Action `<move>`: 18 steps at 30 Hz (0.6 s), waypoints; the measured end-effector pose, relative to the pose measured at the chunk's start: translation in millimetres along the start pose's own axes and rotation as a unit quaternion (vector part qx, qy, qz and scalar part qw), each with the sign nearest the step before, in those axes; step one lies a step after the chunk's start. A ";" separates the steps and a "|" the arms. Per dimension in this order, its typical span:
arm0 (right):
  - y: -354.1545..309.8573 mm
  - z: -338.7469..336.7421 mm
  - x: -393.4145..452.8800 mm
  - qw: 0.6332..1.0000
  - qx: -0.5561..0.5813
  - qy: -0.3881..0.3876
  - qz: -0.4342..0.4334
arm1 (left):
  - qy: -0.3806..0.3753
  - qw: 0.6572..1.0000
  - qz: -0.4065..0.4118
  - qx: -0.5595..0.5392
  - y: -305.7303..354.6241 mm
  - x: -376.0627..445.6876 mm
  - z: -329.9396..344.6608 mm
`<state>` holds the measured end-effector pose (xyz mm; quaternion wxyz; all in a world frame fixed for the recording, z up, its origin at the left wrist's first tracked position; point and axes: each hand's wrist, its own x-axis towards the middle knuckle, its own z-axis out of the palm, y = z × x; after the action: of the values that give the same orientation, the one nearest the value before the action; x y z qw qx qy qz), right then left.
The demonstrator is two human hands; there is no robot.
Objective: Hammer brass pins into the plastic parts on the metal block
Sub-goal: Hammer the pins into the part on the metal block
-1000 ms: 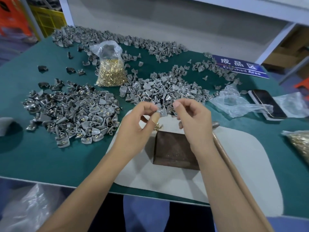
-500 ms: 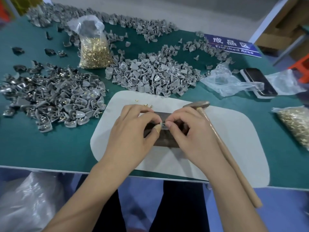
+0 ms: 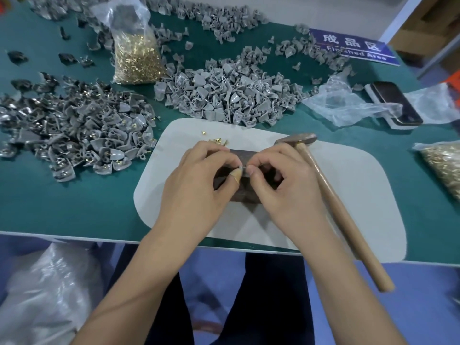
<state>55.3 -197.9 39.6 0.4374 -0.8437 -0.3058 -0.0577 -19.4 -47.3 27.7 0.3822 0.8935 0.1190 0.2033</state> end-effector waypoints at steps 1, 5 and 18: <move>-0.7 -0.7 0.7 1.000 -0.001 -0.003 0.000 | 0.002 1.000 0.002 0.004 -0.1 0.1 0.0; -12.0 -6.5 4.9 0.997 -0.064 -0.033 -0.016 | 0.005 1.000 0.004 0.023 0.2 1.6 0.3; -19.3 -15.2 12.1 0.992 -0.088 -0.094 0.002 | 0.009 0.999 0.012 0.037 -2.7 1.8 1.0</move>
<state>56.7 -195.7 66.9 0.3305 -0.8815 -0.3373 -0.0038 -17.5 -45.4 25.5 0.3450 0.9068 0.1190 0.2108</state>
